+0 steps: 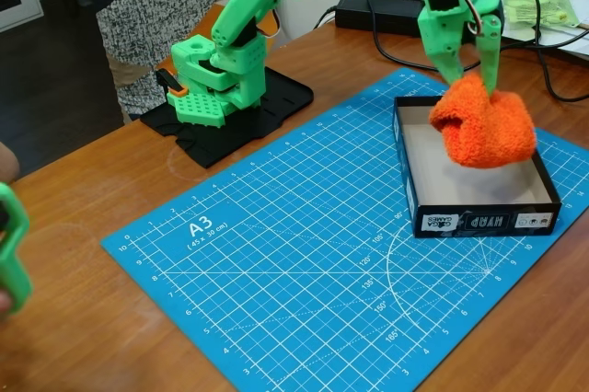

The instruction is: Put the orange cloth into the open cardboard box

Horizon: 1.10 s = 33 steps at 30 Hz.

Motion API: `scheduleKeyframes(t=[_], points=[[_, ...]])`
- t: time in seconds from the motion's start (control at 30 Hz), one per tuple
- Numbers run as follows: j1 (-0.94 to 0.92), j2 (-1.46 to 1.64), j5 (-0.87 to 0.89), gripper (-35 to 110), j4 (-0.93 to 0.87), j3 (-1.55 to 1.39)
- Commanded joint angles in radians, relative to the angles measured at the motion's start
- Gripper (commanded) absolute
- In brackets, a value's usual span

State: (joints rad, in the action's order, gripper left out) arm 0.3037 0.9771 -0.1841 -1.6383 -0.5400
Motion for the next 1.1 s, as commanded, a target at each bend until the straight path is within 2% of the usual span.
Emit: scheduleKeyframes(t=[0.0,0.17,0.47,0.53,0.6,0.67,0.83,1.07], points=[[0.057,0.091,-0.058,0,-0.018,-0.055],[0.103,0.091,-0.143,0,-0.015,-0.147],[0.083,0.101,-0.11,1,0.046,-0.285],[0.071,0.103,-0.126,14,0.064,-0.319],[0.058,0.104,-0.137,20,0.081,-0.348],[0.049,0.11,-0.144,37,0.084,-0.354],[0.046,0.152,-0.158,53,0.057,-0.334],[0.051,0.202,-0.12,53,-0.017,-0.213]])
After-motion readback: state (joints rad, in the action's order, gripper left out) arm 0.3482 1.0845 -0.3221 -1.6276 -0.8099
